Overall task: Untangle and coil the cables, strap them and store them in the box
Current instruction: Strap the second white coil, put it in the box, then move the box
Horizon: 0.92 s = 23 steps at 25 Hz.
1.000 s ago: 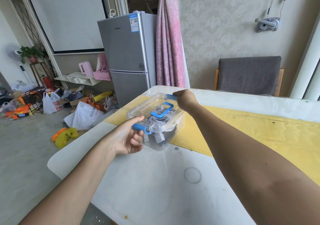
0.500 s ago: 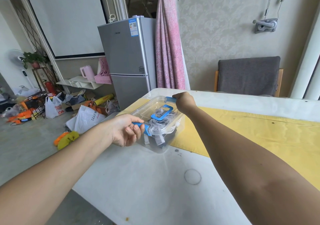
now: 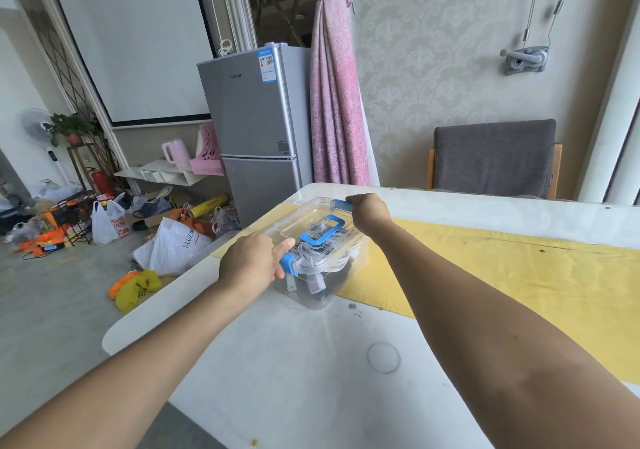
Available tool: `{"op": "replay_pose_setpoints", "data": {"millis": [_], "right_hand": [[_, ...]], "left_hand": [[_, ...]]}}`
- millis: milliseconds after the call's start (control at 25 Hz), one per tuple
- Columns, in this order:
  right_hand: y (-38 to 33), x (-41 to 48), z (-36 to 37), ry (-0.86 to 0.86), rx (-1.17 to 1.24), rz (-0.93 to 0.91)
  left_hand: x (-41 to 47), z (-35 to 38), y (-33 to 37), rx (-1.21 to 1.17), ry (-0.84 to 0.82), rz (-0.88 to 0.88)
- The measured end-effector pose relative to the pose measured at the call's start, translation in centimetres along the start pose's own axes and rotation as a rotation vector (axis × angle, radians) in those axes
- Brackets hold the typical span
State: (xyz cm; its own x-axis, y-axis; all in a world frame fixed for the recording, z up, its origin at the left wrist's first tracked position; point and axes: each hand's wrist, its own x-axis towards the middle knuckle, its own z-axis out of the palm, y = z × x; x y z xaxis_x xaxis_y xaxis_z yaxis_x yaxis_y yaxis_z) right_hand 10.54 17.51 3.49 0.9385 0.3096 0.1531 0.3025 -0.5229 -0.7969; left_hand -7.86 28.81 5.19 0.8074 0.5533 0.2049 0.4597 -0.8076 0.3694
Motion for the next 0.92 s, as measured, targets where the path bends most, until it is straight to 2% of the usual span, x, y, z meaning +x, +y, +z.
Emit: {"op": "replay_pose_setpoints", "data": {"millis": [80,120,240,400,480,560,720,920], "right_hand": [[0.2,-0.3,-0.5,-0.026,0.028,-0.031],[0.4,-0.4,-0.8,-0.036,0.043,-0.048],[1.6,-0.9,-1.8,-0.066,0.068,-0.091],[2.7,-1.6,-2.8,-0.096,0.102,-0.149],[3.0,-2.2,-3.2,-0.122,0.141,-0.153],[3.6,-2.8,-3.9,-0.151,0.128,-0.149],[6.7,-4.4,-5.6,-0.201,-0.116,-0.100],[10.9,-8.2,-8.2,-0.268,-0.309,-0.031]], "left_hand": [[-0.6,0.6,0.0,0.219,0.177,0.146],[-0.7,1.1,-0.2,0.224,0.258,0.232],[-1.0,2.8,-1.9,0.022,0.433,0.524],[-0.5,5.1,-3.4,-0.019,0.387,0.701],[0.0,5.8,-3.5,-0.101,0.353,0.707],[0.2,6.6,-3.2,-0.128,0.391,0.659],[1.1,8.2,-1.3,-0.062,0.526,0.575],[3.5,9.0,0.2,-0.158,0.400,0.450]]}}
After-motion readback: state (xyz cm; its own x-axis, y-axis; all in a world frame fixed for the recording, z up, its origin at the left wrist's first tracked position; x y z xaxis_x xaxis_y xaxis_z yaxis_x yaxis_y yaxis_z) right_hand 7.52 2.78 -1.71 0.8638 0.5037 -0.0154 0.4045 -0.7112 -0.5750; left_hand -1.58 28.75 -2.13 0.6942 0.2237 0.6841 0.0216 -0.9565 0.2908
